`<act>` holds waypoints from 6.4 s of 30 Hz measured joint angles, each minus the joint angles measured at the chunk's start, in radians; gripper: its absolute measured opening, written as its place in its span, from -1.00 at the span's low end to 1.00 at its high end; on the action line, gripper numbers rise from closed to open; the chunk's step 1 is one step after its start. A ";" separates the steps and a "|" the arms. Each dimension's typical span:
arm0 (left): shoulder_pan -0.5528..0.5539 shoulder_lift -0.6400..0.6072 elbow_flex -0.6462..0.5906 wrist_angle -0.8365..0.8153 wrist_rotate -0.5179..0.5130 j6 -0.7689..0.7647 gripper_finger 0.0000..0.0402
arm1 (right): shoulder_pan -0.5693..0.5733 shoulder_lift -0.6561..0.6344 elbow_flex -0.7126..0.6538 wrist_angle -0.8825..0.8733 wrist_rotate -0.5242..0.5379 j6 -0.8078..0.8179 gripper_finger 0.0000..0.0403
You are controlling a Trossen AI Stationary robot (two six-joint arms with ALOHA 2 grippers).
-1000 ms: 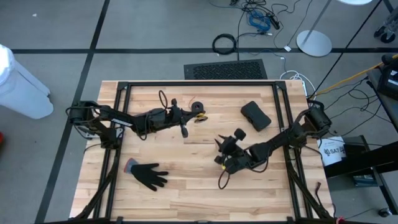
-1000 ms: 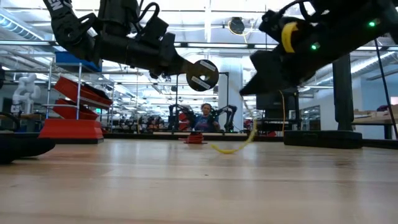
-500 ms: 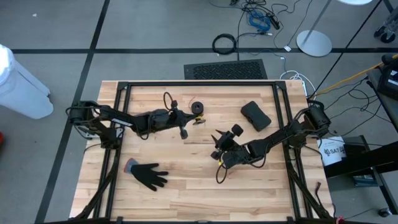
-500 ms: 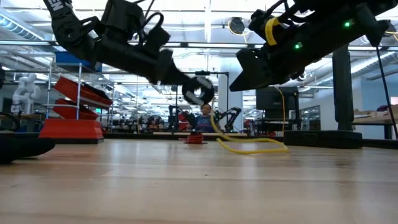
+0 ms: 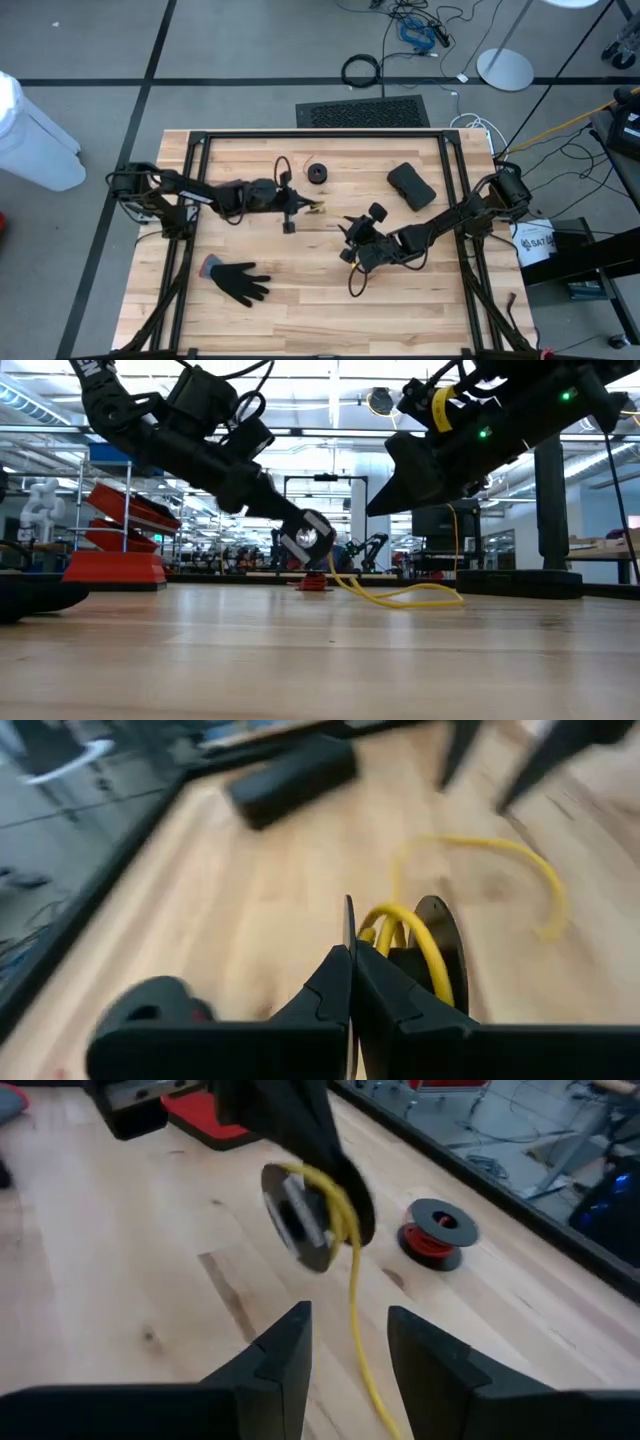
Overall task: Coil cords
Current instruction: Coil the yellow wire on the spool, then move the spool and yellow wire to the right
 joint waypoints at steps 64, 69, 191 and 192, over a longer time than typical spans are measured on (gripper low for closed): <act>-0.025 -0.094 -0.009 -0.446 -0.359 -0.251 0.56 | -0.028 0.000 0.000 0.014 -0.158 -0.008 -0.40; 0.008 -0.003 -0.009 -0.364 -0.285 -0.277 0.56 | -0.021 0.000 0.000 0.014 -0.158 -0.005 -0.40; -0.305 0.209 0.300 -0.692 -0.552 -0.245 0.66 | -0.864 0.001 -0.232 0.292 -0.339 -0.291 -0.95; -0.305 0.209 0.300 -0.690 -0.563 -0.258 0.66 | -0.866 0.001 -0.232 0.307 -0.339 -0.309 -0.92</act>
